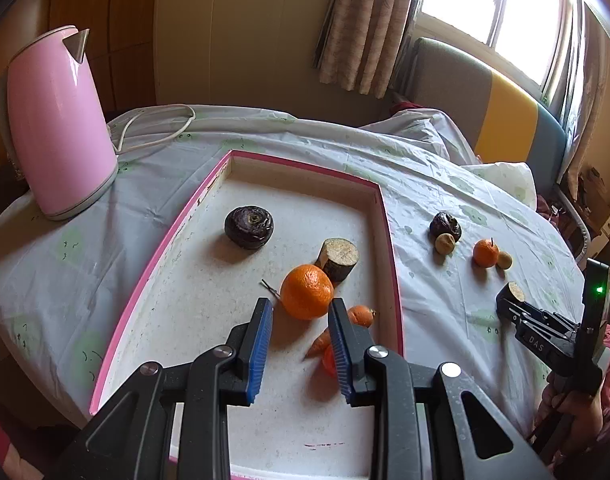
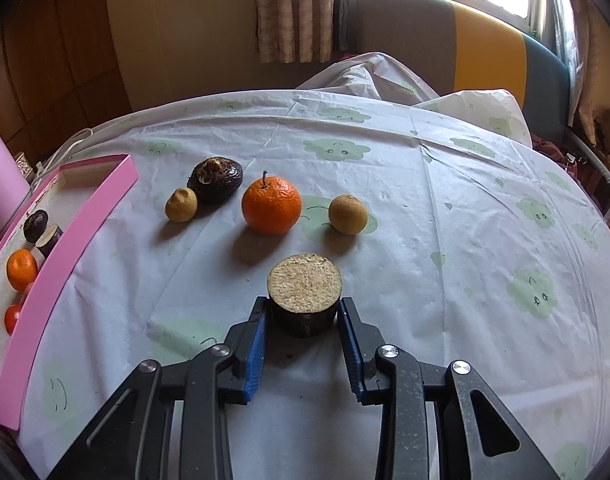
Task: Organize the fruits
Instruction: 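Release the dark fruit into the pink tray with the left gripper while the right holds the log slice, then carry the dark log slice into the pink tray and open the right gripper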
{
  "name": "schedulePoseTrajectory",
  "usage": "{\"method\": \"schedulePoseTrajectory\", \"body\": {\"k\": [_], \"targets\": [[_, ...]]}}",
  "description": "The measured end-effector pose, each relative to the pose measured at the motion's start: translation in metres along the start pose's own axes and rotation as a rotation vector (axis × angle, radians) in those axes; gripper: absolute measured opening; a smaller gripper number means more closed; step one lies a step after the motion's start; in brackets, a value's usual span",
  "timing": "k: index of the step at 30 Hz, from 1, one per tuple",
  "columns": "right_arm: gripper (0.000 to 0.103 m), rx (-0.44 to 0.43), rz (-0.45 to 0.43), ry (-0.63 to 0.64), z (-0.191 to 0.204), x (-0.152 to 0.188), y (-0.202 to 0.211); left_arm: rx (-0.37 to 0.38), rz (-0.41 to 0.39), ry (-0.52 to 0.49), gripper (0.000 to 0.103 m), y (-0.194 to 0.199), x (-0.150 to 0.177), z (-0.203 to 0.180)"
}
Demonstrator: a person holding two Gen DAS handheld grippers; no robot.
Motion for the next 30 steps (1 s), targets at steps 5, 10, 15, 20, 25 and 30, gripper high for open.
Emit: {"method": "schedulePoseTrajectory", "body": {"k": [5, 10, 15, 20, 25, 30], "targets": [[0.034, -0.088, 0.003, 0.011, 0.023, 0.007, 0.012, -0.015, 0.004, 0.009, 0.029, 0.000, 0.004, 0.004], [0.034, -0.207, 0.000, 0.064, 0.061, 0.009, 0.027, -0.022, 0.001, 0.022, 0.029, 0.002, 0.005, 0.011], [0.034, -0.344, 0.004, 0.158, 0.109, 0.006, 0.044, -0.038, -0.009, 0.047, 0.029, 0.004, 0.004, 0.023], [0.034, -0.448, 0.014, 0.272, 0.158, 0.013, 0.059, -0.061, -0.025, 0.092, 0.029, 0.008, 0.000, 0.043], [0.034, -0.498, 0.037, 0.385, 0.201, 0.024, 0.060, -0.089, -0.037, 0.127, 0.029, 0.010, -0.003, 0.060], [0.035, -0.492, 0.050, 0.455, 0.223, 0.032, 0.058, -0.094, -0.033, 0.131, 0.029, 0.010, -0.001, 0.062]]}}
Point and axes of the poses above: each gripper's, at about its wrist camera, not at the fingertips, and y roughly against the way its jaws point, z to its left, x to its underside, the point moved 4 cm from there along -y, roughly the way its jaws point, and after that the axes turned 5 degrees about z, right-handed, at the moved point
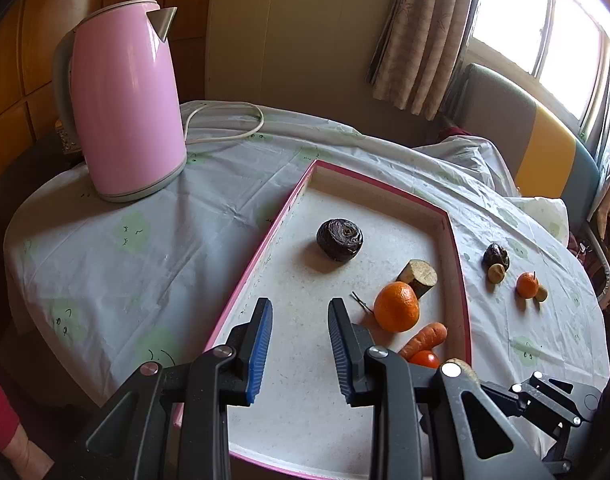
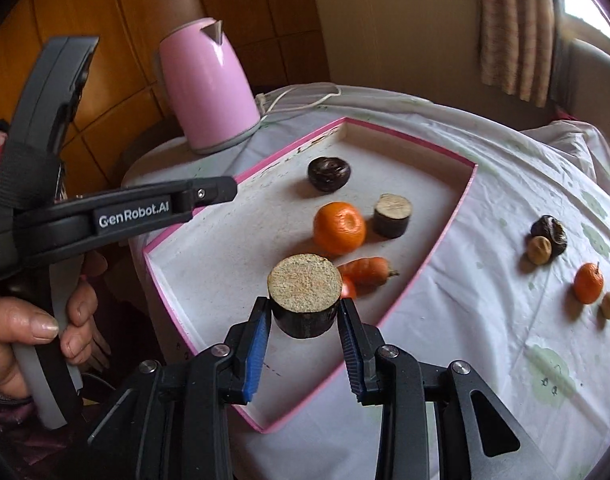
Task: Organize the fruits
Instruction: 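Carry the dark log slice into the pink tray and open the right gripper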
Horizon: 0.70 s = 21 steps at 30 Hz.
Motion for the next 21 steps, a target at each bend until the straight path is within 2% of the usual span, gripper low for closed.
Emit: {"method": "schedulePoseTrajectory", "body": {"k": [15, 21], "targets": [[0.036, 0.036, 0.001, 0.018, 0.004, 0.006, -0.002, 0.026, 0.010, -0.037, 0.029, 0.001, 0.006, -0.016], [0.037, 0.006, -0.010, -0.027, -0.002, 0.006, 0.003, 0.028, 0.017, -0.045, 0.029, 0.000, 0.008, -0.020]]}}
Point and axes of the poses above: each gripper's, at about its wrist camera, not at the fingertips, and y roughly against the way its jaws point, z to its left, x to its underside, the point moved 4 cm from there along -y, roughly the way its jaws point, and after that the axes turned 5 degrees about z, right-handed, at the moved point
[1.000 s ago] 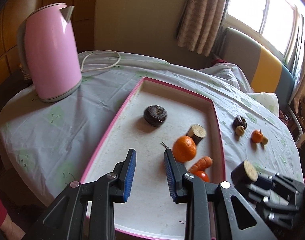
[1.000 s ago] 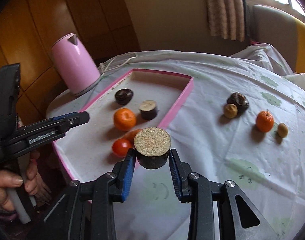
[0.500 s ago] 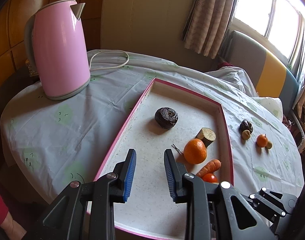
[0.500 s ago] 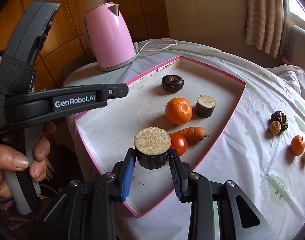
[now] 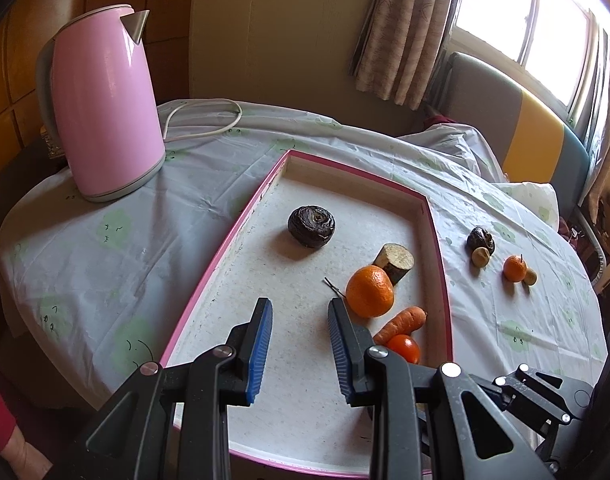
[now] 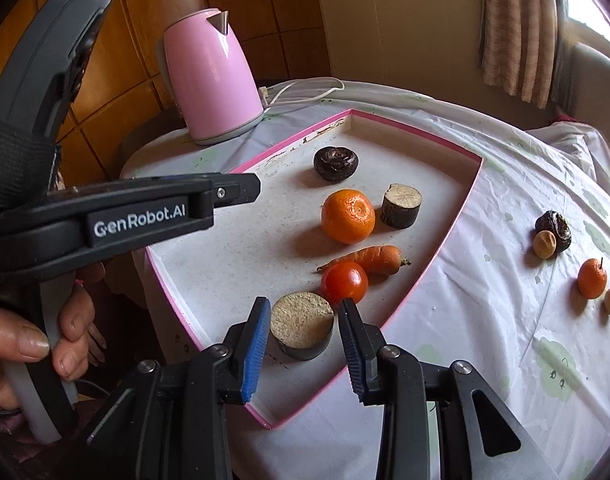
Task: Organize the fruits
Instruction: 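Carry the dark log slice into the pink tray and open the right gripper, then grasp the small tan wrinkled fruit with the left gripper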
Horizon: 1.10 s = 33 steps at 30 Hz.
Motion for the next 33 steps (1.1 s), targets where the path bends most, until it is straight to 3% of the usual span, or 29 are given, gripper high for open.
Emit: {"method": "schedulePoseTrajectory", "body": {"k": [4, 14, 26, 29, 33], "targets": [[0.049, -0.015, -0.025, -0.036, -0.005, 0.000, 0.008, 0.002, -0.002, -0.008, 0.029, 0.000, 0.001, -0.003], [0.057, 0.075, -0.112, -0.126, -0.027, 0.002, 0.031, 0.020, -0.015, -0.059, 0.029, 0.003, 0.003, -0.019], [0.061, 0.210, -0.147, -0.287, -0.083, 0.018, 0.053, 0.057, -0.010, -0.140, 0.029, 0.004, 0.007, -0.051], [0.072, 0.255, -0.156, -0.314, -0.096, 0.025, 0.058, 0.073, -0.005, -0.161, 0.029, 0.003, 0.007, -0.060], [0.073, 0.302, -0.154, -0.358, -0.117, 0.034, 0.065, 0.104, 0.000, -0.192, 0.029, 0.001, 0.009, -0.075]]}}
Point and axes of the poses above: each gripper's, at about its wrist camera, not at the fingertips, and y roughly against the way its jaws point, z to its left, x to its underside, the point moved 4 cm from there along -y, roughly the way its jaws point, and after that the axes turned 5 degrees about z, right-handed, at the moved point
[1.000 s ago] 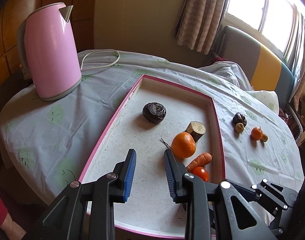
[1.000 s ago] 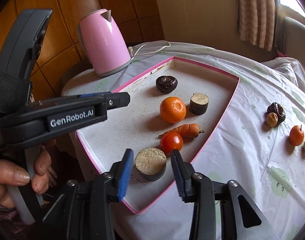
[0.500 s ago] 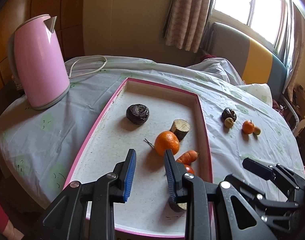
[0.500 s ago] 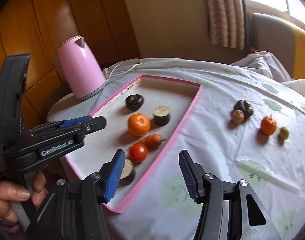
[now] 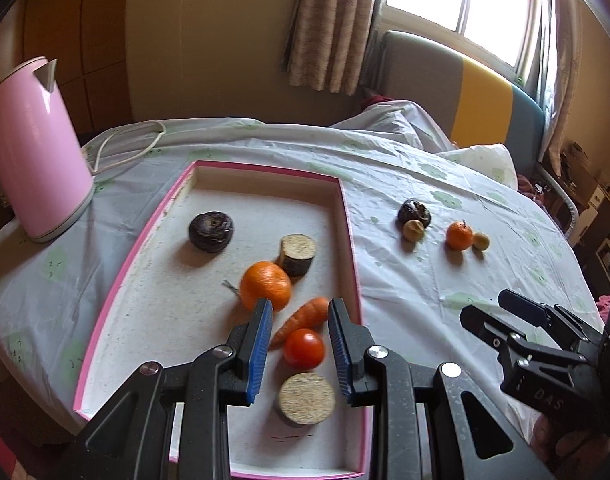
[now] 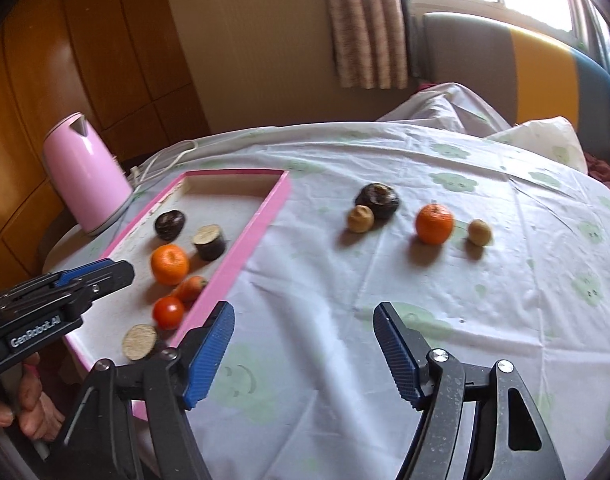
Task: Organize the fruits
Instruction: 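Grasp the small tan wrinkled fruit with the left gripper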
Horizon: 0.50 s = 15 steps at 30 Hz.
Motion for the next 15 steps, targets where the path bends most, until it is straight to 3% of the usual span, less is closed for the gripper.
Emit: {"method": "schedulePoseTrajectory", "body": {"k": [15], "targets": [[0.073, 0.160, 0.009, -0.182, -0.094, 0.009, 0.000, 0.145, 0.080, -0.081, 0.029, -0.031, -0.018, -0.063]]}}
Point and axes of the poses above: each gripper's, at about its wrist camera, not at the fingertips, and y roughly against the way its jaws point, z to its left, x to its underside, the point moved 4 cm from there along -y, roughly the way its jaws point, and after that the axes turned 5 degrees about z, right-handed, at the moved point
